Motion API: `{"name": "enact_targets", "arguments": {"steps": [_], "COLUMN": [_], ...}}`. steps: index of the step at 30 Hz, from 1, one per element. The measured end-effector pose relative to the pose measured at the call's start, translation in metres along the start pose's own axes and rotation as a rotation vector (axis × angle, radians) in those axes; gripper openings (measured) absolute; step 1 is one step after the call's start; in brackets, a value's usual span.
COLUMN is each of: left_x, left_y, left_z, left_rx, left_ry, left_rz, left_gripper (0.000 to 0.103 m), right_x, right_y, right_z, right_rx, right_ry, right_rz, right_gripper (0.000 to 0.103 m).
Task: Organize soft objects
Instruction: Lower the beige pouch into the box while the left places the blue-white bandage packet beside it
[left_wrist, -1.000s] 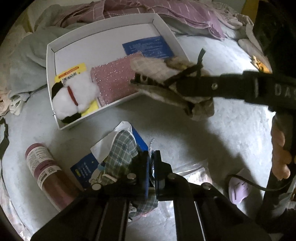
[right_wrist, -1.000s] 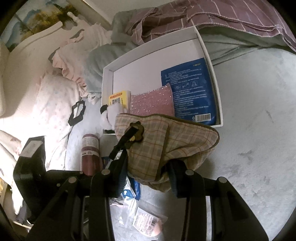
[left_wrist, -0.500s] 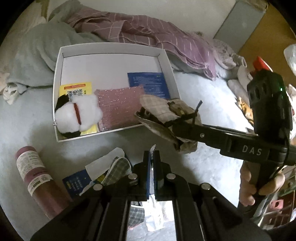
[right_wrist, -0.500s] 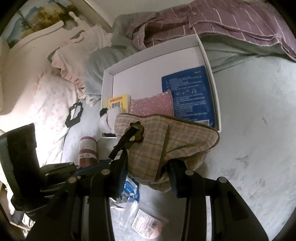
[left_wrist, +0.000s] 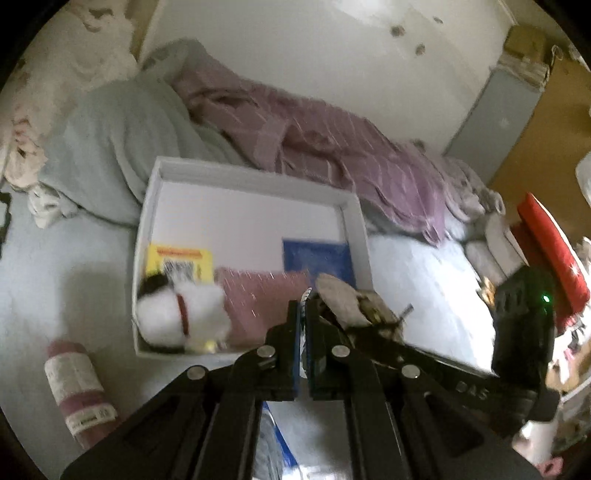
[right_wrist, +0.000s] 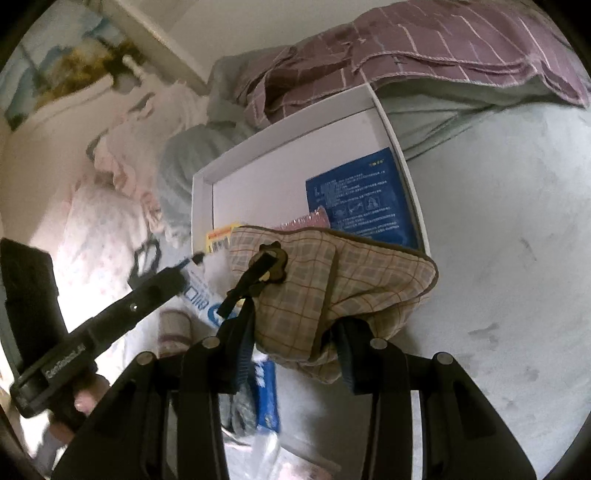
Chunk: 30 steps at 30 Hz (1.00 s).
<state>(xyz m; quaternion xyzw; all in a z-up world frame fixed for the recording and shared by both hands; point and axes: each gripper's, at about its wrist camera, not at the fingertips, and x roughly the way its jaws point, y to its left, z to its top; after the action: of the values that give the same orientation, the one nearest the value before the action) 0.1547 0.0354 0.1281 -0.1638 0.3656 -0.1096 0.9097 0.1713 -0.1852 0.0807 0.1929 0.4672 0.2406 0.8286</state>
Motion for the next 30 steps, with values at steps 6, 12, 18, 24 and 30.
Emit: {"name": "enact_targets", "arguments": {"steps": [6,12,18,24,30], "left_x": [0.005,0.021,0.03,0.034,0.046], "left_y": [0.005,0.019,0.035,0.038,0.034], "left_z": [0.004,0.005,0.003,0.003,-0.001], "left_rx": [-0.033,-0.104,-0.164,-0.172,-0.154], "left_ry": [-0.104,-0.109,-0.105,-0.101,-0.072], "left_rz": [-0.066,-0.137,-0.112,-0.104,-0.084], "left_gripper": [0.001,0.001,0.001,0.001,0.001], "right_x": [0.004,0.018,0.046,0.056,0.048], "right_y": [-0.009,-0.012,-0.006,-0.022,-0.028], "right_z": [0.002,0.008,0.005,-0.002,0.005], "right_rx": [0.194,0.269,0.23,0.351,0.39], "right_ry": [-0.092,-0.204,-0.28,-0.192,-0.105], "right_rz": [0.039,-0.08,-0.177,-0.135,-0.048], "right_gripper": [0.041,0.041,0.042,0.041,0.051]}}
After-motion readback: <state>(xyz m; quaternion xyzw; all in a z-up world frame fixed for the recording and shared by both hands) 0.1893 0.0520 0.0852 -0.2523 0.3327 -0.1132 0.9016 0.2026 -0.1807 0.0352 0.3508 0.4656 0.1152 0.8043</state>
